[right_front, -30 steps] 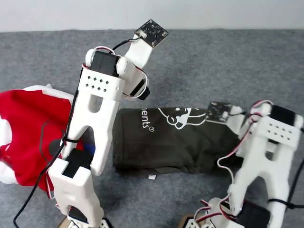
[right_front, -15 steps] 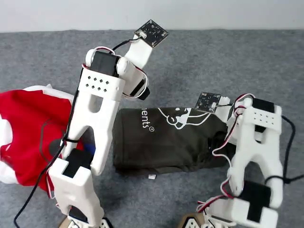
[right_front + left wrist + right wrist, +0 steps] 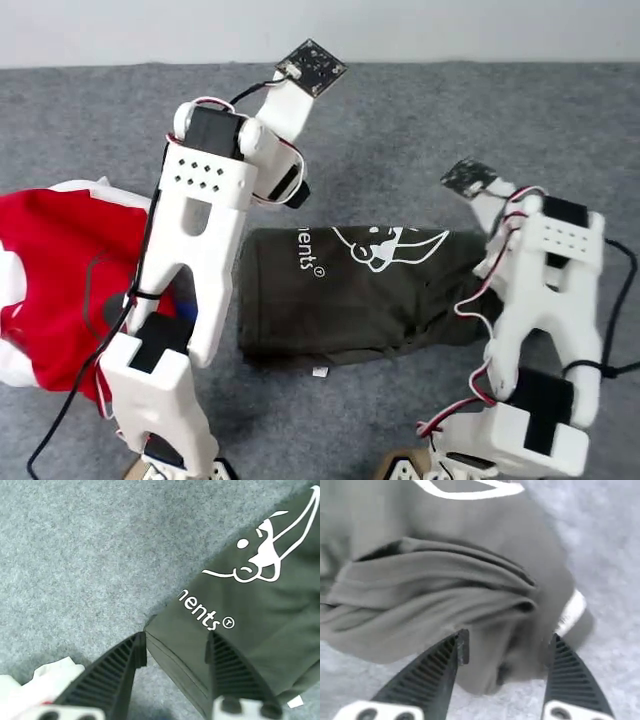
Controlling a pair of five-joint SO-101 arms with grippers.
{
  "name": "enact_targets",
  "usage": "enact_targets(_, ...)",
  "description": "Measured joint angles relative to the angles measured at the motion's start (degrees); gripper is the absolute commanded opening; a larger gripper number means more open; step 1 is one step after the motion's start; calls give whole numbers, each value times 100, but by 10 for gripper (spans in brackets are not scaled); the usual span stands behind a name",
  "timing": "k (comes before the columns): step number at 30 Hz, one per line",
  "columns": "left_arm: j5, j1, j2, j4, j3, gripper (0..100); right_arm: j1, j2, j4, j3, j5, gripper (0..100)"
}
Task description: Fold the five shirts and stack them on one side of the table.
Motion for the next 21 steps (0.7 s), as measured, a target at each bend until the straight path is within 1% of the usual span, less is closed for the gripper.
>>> enact_targets(2,0,0,-26,0,26,192,53,0,-114,-62,-44,243)
enact_targets(3,0,0,-79,0,97,192,70,0,-167,-62,-44,224)
enact_targets(6,0,0,-352,0,422,192,88,0,-176,-62,-62,132)
enact_targets(8,0,-9,-607,0,642,192,88,0,114,-132,-62,79)
enact_targets(11,0,-149,-1055,0,976,192,88,0,879,-246,-62,19)
enact_targets(14,0,-413,-1503,0,1354,192,88,0,1591,-273,-62,11)
enact_targets(16,0,-633,-1776,0,1618,192,88,0,1864,-273,-62,10)
enact_targets(21,0,-1108,-2444,0,2084,192,44,193,1890,0,-62,10)
